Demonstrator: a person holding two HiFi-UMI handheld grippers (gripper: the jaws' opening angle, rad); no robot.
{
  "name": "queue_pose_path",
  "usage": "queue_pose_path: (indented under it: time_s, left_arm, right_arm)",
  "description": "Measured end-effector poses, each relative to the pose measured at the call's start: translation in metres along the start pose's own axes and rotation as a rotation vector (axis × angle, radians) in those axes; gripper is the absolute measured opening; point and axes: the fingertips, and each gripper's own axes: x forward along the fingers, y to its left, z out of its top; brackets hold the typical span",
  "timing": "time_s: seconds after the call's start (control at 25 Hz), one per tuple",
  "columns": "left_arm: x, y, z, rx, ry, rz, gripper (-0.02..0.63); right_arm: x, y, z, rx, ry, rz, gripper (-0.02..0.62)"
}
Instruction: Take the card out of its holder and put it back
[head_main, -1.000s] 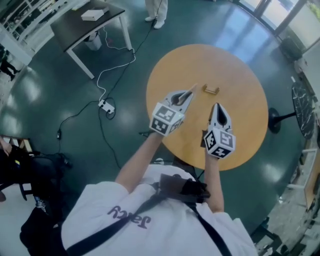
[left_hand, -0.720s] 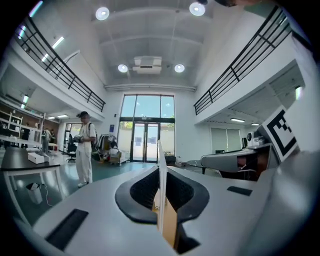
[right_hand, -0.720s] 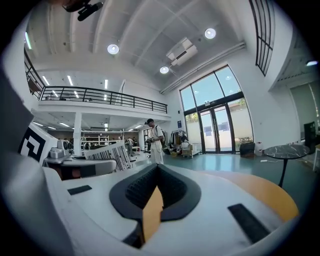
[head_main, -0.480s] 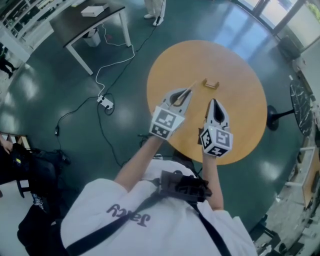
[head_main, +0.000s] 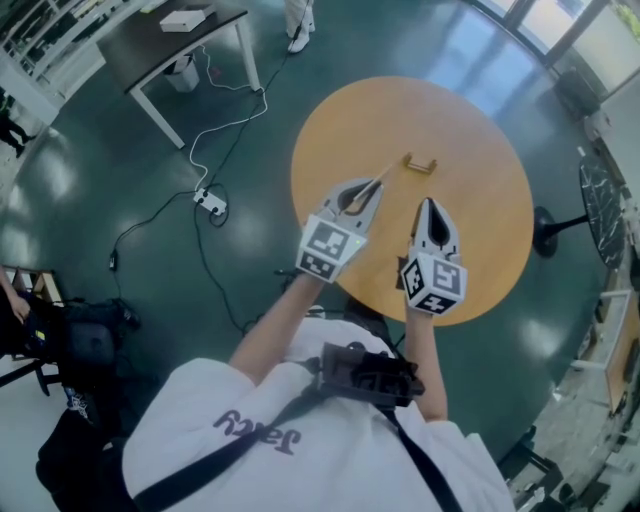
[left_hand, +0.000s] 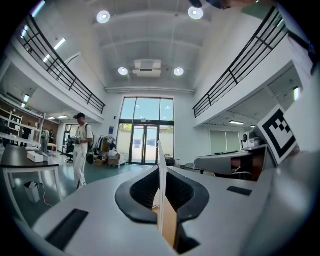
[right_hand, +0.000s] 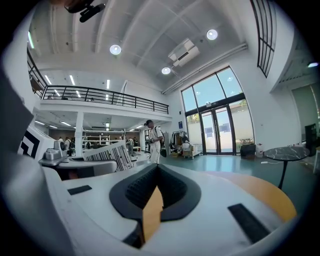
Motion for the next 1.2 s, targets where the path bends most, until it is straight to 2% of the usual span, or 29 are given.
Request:
queue_pose_path:
  time_s: [0.4, 0.84, 1.2]
  left_arm:
    - [0.007, -0.012, -0.005, -0.010, 0.012, -0.039, 0.026]
    - [0.024, 0.007, -0.037, -0.022, 0.106, -0.029, 0.026]
    - [0.063, 0.023, -0.049, 0.016, 0.170, -0.057, 0.028]
  right_arm:
    - [-0.011, -0.012, -0.015, 0.013, 0.039, -0.003, 0.018]
    - [-0.008, -0.048, -0.039, 0.074, 0.096, -0.056, 0.018]
    - [0.008, -0.080, -0.052, 0.130, 0.138, -0.075, 0.018]
